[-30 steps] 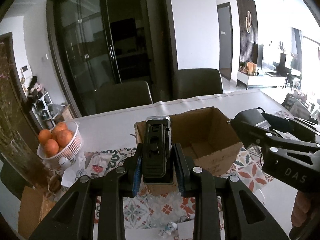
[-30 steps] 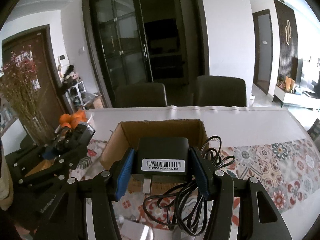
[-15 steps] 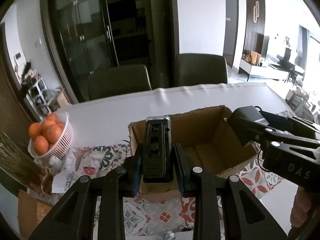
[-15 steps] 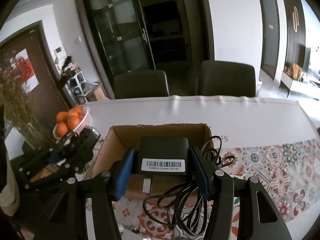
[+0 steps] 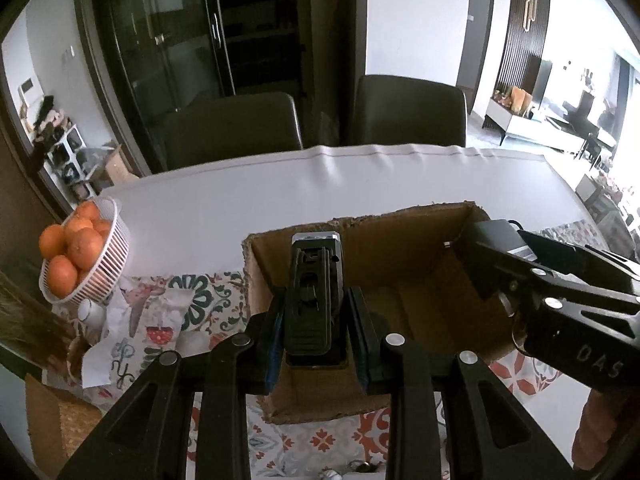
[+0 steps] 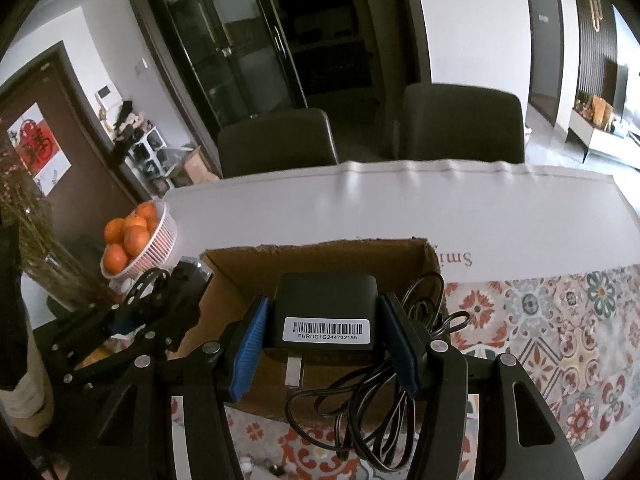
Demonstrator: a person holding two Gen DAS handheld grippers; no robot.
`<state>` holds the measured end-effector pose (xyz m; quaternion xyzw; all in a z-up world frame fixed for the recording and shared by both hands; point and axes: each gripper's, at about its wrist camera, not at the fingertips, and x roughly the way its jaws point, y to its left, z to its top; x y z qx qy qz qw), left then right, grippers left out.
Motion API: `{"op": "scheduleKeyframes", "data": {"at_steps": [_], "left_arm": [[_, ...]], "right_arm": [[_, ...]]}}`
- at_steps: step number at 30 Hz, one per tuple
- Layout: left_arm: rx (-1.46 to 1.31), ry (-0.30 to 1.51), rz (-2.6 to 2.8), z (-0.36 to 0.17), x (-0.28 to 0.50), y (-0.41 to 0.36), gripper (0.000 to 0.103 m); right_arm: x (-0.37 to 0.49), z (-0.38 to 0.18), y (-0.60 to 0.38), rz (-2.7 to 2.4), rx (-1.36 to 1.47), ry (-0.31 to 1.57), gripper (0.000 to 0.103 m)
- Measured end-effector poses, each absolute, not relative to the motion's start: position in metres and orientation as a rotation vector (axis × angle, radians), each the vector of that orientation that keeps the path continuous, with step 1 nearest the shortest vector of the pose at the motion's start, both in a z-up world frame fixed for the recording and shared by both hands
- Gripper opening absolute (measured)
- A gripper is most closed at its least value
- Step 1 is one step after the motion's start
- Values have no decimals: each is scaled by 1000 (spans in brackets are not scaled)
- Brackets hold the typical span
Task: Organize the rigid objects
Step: 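Carry the black remote and charger over the cardboard box with both grippers, then open both grippers to drop the remote and charger into the box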
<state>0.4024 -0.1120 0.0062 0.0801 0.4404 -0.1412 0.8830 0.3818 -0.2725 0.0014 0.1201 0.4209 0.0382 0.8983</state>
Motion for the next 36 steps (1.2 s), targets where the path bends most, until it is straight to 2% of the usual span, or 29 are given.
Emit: {"op": "scheduleKeyframes", "data": {"at_steps": [2,4,5,7,36], "left_arm": [[159,917,-293,5,404,-112,31],[163,913,-290,5,404,-113,41],[162,911,-290,6,404,-113,42],[154,907,-290,7,403,-112,43],[198,734,-235,39,281,-93,63]], "right_arm": [[384,-2,-274,78,252,883,57],[386,-4,-275,83,255,886,57],[386,-3,-275,84,255,878,57],[386,-1,-275,86,254,872,60],[272,21,-273,-43,161,755,60]]}}
